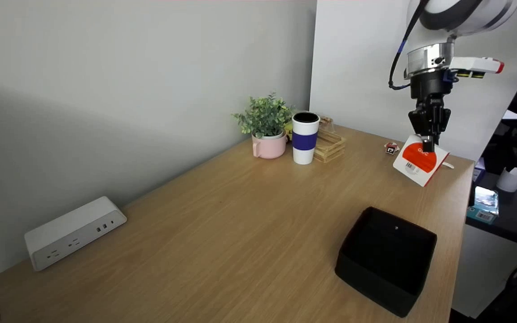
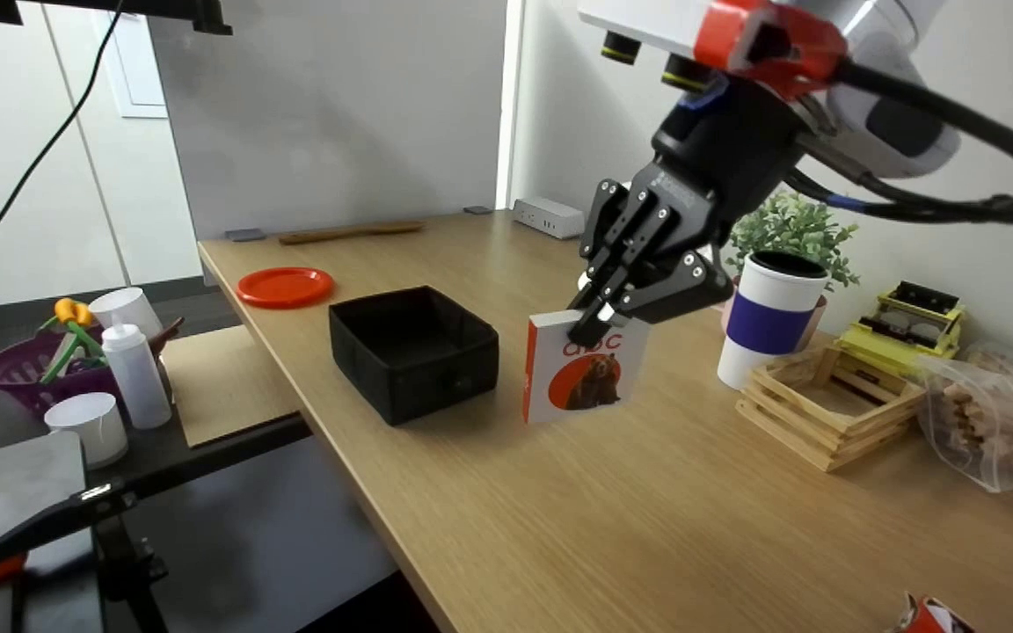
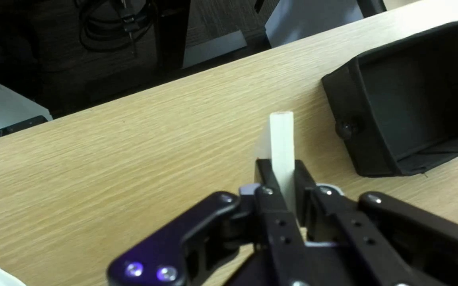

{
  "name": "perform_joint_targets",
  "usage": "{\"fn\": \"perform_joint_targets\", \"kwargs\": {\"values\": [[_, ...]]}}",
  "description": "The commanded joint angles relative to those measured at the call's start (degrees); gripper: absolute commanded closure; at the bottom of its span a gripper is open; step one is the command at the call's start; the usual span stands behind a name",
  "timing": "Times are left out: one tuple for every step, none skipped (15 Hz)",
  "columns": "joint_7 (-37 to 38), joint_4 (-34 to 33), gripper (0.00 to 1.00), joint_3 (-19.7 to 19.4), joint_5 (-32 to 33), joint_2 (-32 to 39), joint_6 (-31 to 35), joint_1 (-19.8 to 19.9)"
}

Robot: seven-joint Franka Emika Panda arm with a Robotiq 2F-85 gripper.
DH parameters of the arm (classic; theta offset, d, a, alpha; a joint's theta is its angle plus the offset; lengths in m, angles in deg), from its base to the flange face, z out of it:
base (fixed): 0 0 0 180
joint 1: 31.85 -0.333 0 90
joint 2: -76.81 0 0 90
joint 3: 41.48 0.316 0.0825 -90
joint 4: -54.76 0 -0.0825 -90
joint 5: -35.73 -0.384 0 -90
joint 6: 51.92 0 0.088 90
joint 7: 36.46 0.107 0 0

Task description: Remove the book from the box and put it on the table, put it back in the box, then back on the table again.

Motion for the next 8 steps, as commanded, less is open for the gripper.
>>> {"fn": "perform_joint_targets", "kwargs": {"values": [[-1.7,-8.3,0.97,0.2,-1.7,8.3,-5.3,2.5],[-0.9,-9.6,0.97,0.0,-0.9,9.8,-6.1,2.9],[-0.2,-11.0,0.97,-0.2,0.0,11.3,-6.6,3.1],[1.5,-11.8,0.97,-0.7,1.9,12.1,-7.0,2.8],[3.3,-12.4,0.97,-1.1,3.5,12.9,-7.2,2.4],[5.7,-12.7,0.97,-1.7,5.6,13.1,-7.3,1.8],[7.9,-13.3,0.97,-2.1,7.5,13.5,-7.5,1.3],[10.2,-13.8,0.97,-2.4,9.3,13.8,-7.8,0.9]]}}
